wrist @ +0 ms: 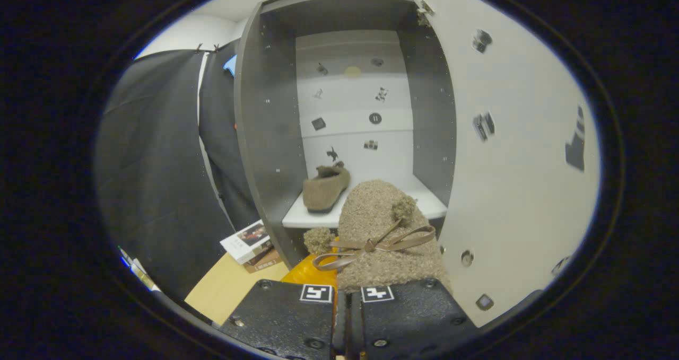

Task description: Open the shoe cabinet door, grab the shoes and put them into the shoe cabinet, then close the shoe cabinet door.

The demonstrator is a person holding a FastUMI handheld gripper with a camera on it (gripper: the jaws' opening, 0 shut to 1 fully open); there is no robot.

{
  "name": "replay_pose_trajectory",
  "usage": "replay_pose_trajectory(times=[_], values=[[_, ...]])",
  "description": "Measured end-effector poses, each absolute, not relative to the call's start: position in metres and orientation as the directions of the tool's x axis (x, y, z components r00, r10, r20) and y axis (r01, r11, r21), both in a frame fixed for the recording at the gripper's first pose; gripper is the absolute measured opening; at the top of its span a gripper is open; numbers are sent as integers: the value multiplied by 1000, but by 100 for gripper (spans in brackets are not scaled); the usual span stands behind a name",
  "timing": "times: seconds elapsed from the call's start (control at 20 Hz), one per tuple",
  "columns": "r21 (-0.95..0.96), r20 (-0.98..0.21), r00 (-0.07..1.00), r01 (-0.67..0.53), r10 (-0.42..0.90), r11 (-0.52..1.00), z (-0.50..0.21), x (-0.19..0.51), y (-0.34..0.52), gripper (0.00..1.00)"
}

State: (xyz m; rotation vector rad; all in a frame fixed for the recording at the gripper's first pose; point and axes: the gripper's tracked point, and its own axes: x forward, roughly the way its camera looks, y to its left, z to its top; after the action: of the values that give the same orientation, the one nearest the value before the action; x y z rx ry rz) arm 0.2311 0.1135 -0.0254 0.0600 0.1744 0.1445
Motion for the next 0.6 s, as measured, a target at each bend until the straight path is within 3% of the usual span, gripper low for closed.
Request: replay_pose_trajectory(times=[0.3, 0.6], values=[[28, -92, 988, -124, 126, 992, 52, 306, 111, 7], [-24, -98, 988, -121, 118, 992, 73, 395, 120, 7]])
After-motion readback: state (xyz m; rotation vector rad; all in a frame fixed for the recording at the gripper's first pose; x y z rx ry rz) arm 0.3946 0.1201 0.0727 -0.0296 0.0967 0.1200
